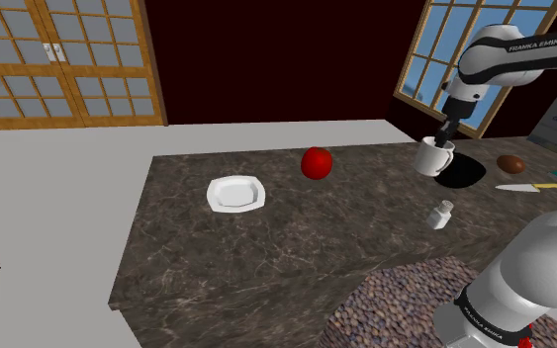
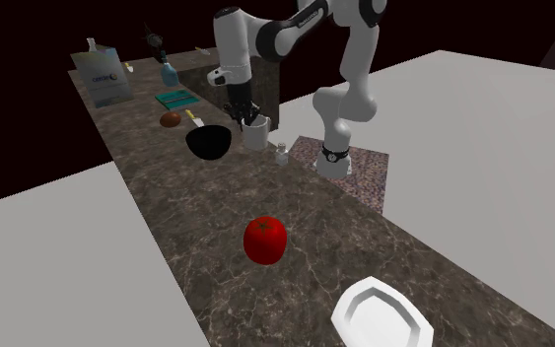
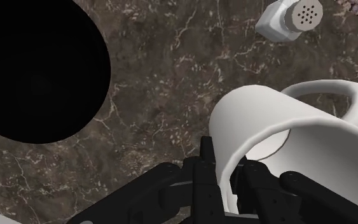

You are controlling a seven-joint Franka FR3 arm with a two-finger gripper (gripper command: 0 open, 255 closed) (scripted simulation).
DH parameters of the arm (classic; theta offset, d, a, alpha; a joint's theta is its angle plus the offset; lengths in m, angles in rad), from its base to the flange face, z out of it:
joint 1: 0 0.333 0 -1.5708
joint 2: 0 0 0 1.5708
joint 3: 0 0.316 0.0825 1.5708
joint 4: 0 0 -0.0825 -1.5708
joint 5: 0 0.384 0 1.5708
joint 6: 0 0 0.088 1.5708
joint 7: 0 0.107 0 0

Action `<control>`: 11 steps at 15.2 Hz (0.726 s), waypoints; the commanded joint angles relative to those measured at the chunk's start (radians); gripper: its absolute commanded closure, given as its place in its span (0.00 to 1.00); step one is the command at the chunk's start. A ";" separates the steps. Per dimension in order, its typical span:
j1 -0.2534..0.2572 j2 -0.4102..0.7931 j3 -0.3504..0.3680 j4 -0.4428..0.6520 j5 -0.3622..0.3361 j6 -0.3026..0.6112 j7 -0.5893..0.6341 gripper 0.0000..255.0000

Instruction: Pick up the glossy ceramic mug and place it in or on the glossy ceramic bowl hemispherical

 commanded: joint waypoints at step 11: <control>-0.007 0.064 -0.069 0.179 0.007 -0.108 -0.109 1.00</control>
